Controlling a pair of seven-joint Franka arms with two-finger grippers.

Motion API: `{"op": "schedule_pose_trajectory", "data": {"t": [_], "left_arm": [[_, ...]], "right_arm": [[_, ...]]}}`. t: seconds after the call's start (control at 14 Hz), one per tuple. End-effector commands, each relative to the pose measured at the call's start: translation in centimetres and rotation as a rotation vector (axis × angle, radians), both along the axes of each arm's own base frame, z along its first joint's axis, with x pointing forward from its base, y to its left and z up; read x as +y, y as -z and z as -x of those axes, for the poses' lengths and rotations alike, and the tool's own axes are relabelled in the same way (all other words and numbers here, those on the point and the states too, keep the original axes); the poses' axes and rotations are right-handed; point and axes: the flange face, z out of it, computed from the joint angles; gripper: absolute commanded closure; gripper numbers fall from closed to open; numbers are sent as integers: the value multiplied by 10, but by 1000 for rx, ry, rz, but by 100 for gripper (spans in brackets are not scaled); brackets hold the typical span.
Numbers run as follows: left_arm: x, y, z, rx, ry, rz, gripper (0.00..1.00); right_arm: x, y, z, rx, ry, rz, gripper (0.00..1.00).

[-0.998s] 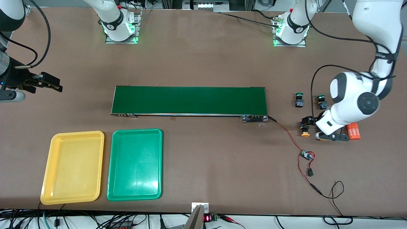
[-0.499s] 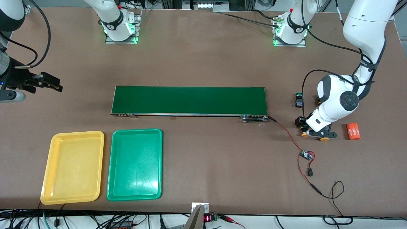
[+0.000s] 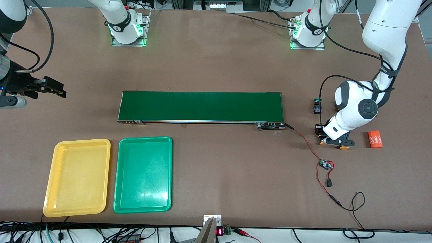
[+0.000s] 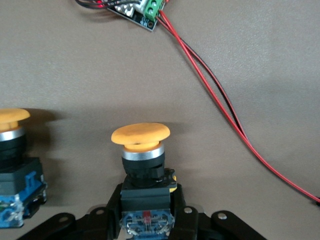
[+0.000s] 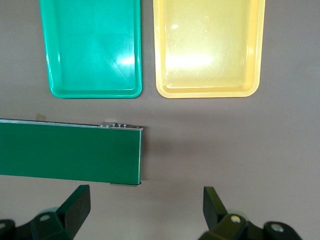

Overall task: Sort buttons by color to trays
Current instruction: 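Lower the left gripper and grasp the yellow-capped button, then carry the button to the conveyor belt and open the left gripper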

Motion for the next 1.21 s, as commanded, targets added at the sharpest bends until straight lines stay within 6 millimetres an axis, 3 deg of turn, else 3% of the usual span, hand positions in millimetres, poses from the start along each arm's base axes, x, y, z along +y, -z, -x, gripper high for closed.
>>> {"op": "schedule_pose_trajectory", "data": {"t": [0.0,0.21,0.43,0.57,0.64,0.71,0.93,1.14], "left_arm": [[1,-27,-13,48,28,-8,72],[-17,-69,-21,115,74,-9,75],[-77,-110,-14,83,256,29,75],[-129,-120,-2,89,329,52,75],[-144,-123,4,95,311,55,74],[-155,-124,10,117,240,45,74],[-213,-127,32,143,139,46,74],[-264,-116,63,173,14,38,75]], "right_arm": [[-1,-2,6,-11,-4,9,0],[-2,-2,6,-11,-1,10,0],[-3,-2,6,-11,0,10,0],[-3,-1,5,-11,0,10,0],[-3,-2,5,-13,0,10,0],[-3,-2,5,-13,0,10,0],[-1,-2,5,-19,-3,10,0],[-3,-3,4,-28,-1,11,0]]}}
